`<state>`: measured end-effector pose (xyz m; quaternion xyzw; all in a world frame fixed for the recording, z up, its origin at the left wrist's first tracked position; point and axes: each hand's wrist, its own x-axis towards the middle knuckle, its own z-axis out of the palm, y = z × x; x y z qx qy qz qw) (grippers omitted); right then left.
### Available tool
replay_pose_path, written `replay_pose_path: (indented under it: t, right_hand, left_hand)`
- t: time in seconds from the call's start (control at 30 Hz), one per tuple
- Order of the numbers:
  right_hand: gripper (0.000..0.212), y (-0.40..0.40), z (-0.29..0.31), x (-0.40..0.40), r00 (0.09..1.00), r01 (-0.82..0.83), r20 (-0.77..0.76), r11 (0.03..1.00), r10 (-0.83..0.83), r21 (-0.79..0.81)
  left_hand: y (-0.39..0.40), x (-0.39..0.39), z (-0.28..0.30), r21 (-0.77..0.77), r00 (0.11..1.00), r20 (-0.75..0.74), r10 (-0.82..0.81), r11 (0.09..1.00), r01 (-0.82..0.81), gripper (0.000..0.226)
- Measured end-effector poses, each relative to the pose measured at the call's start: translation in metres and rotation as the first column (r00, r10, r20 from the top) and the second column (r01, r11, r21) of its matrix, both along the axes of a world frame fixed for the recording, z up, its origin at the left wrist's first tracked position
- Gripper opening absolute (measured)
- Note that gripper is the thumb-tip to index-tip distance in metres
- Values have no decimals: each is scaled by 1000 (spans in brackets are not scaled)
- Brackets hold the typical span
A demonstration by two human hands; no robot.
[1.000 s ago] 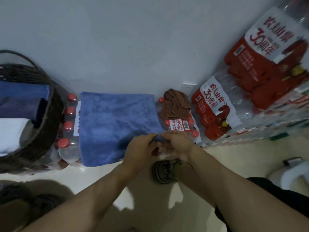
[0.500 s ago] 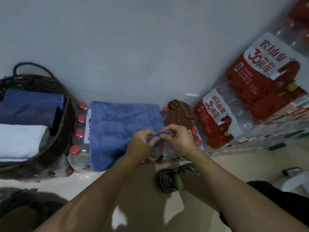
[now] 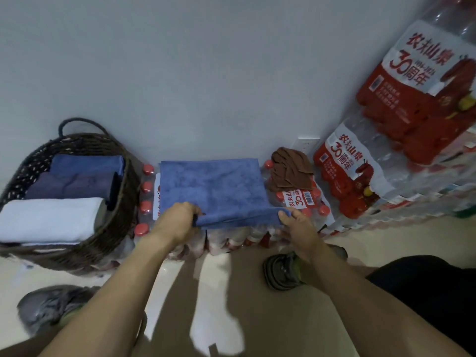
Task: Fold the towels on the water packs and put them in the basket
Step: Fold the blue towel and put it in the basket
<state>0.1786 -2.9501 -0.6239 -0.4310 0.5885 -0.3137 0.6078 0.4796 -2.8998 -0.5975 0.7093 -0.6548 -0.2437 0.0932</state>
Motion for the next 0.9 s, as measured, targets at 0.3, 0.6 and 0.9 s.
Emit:
replay_pose_path:
  t: [0.3, 0.6, 0.9]
  right_hand:
    - [21, -7, 6, 4, 984, 177, 9, 984, -177, 21]
    - [8, 11, -1, -5, 876, -293, -464, 906, 128, -304]
    - [10, -2, 18, 11, 839, -323, -532, 893, 116, -314]
  left_hand:
    - [24, 50, 8, 8, 945, -269, 183, 982, -188, 21]
    - [23, 63, 5, 160, 956, -155, 250, 961, -225, 38]
    - [6, 61, -9, 26, 930, -68, 361, 933, -360, 34]
